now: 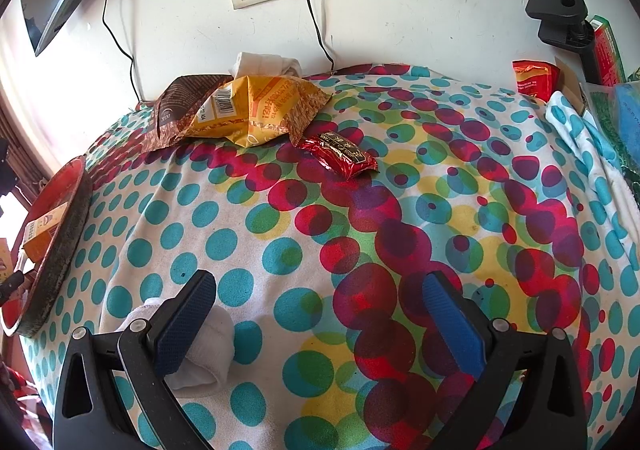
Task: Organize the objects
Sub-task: 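Carry the yellow box with the left gripper into the red tray and release, then grasp the white sock on the cloth with the right gripper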
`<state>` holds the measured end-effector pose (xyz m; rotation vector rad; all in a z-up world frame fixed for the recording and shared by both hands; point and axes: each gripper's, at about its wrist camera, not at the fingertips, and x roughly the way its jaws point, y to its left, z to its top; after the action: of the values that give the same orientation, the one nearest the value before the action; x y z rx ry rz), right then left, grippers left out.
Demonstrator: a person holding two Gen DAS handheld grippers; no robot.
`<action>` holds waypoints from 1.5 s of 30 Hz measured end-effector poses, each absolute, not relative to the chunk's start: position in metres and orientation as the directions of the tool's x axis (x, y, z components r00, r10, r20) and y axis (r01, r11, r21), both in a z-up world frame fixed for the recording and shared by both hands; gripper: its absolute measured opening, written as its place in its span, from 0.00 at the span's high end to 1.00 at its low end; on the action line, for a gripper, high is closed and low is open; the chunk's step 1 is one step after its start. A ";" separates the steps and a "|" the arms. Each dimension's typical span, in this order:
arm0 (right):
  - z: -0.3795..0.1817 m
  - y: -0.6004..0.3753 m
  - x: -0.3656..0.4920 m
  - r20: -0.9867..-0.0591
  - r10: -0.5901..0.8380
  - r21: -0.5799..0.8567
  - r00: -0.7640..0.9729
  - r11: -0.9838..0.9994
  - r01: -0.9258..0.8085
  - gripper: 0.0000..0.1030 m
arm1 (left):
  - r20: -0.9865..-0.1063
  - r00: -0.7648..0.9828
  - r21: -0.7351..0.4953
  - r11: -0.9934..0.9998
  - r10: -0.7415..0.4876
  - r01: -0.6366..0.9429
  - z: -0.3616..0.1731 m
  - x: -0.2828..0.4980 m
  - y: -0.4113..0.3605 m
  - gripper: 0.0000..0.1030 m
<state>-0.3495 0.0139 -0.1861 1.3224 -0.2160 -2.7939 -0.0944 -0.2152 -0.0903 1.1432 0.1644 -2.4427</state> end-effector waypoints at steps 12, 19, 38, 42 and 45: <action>-0.187 0.013 -0.351 -0.766 -0.109 0.149 -0.634 -0.989 -0.011 0.00 | -0.757 -0.550 0.087 -0.889 -0.352 0.449 -0.098 -0.097 -0.224 0.71; -0.188 0.010 -0.351 -0.766 -0.112 0.151 -0.634 -0.989 -0.007 0.00 | -0.756 -0.542 0.091 -0.880 -0.366 0.467 -0.098 -0.097 -0.226 0.70; -0.179 0.002 -0.315 -0.722 -0.094 0.088 -0.685 -0.995 0.044 0.00 | -0.636 -0.681 0.083 -0.909 -0.363 0.408 -0.063 -0.040 -0.196 0.42; -0.175 -0.033 -0.312 -0.708 -0.109 0.079 -0.698 -0.994 0.075 0.00 | -0.625 -0.714 0.030 -0.924 -0.315 0.381 -0.068 -0.013 -0.180 0.42; -0.166 -0.057 -0.308 -0.696 -0.162 0.102 -0.699 -0.987 0.127 0.00 | -0.611 -0.733 0.036 -0.936 -0.298 0.350 -0.073 0.004 -0.163 0.42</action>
<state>-0.3079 -0.0574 -0.1660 1.1364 -0.0694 -2.7586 0.0044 -0.1633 -0.0729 0.9098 0.1154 -2.6368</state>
